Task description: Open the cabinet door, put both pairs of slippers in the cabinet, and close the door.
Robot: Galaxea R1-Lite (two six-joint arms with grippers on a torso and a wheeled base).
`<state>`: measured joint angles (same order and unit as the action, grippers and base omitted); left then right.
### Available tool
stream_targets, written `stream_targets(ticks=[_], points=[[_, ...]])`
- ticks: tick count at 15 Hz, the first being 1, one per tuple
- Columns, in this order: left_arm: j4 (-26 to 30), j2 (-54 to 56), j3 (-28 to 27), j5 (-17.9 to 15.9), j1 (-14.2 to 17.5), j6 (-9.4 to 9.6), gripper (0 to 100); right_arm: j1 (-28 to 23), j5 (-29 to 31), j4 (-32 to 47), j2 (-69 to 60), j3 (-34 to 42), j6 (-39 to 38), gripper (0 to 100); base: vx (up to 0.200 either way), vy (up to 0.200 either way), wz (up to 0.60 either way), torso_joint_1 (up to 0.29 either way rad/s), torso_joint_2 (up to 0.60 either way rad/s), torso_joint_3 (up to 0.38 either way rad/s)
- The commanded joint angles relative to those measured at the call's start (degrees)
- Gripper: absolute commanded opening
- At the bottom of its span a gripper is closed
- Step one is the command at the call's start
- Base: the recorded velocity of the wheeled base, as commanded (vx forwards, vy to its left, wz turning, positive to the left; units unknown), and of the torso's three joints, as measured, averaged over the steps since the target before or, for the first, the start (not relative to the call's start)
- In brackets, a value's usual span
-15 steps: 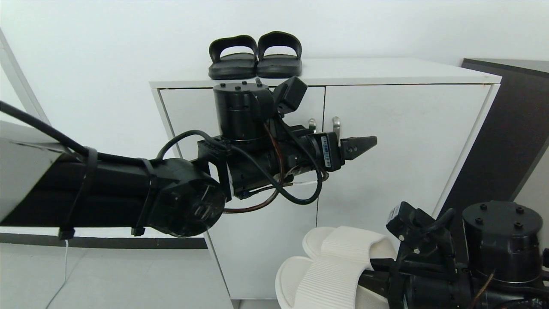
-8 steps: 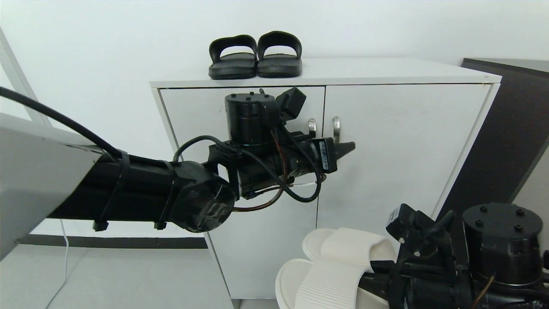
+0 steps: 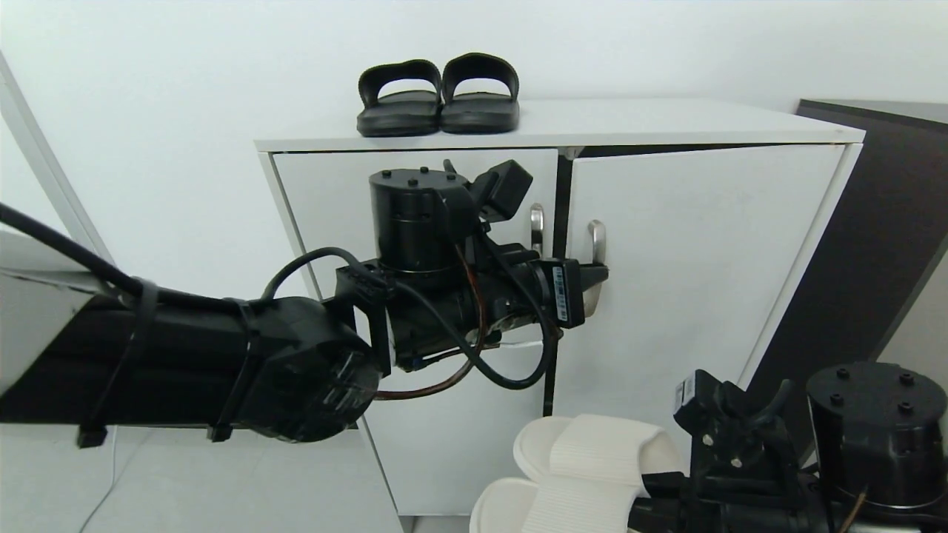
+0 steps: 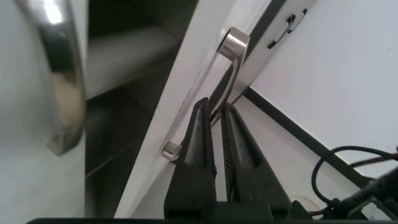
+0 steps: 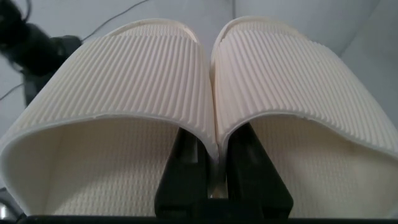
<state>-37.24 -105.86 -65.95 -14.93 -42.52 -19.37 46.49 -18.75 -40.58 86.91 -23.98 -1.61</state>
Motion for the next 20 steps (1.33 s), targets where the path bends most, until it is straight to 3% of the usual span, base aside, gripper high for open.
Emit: stream_targets(ticks=[1,4,8,10,13,20], points=[[-0.02,4.09,3.11,0.08,-1.25,0.03,0,0.26,-2.34,-0.02,-2.18,1.83,1.08,0,0.0,0.0,0.0,0.0,0.0,0.0],[-0.11,8.83,7.94,0.17,-3.27,0.3,0,0.26,-5.51,-0.02,-3.59,3.94,4.07,0,0.0,0.0,0.0,0.0,0.0,0.0],[-0.11,13.67,11.55,-0.01,-2.48,-0.23,0,0.18,-5.51,0.06,-3.5,4.03,4.25,0,0.0,0.0,0.0,0.0,0.0,0.0],[-0.29,13.05,10.58,-0.71,0.86,-0.84,0,0.26,-5.51,0.06,-3.41,4.03,4.33,0,0.0,0.0,0.0,0.0,0.0,0.0],[-3.19,8.92,7.59,-1.77,3.32,-3.13,0,0.26,-5.42,-0.02,-3.5,4.03,4.33,0,0.0,0.0,0.0,0.0,0.0,0.0],[-3.98,-1.01,-2.6,-1.15,4.29,-3.66,0,0.26,-5.25,0.06,-3.15,3.94,4.33,0,0.0,0.0,0.0,0.0,0.0,0.0]])
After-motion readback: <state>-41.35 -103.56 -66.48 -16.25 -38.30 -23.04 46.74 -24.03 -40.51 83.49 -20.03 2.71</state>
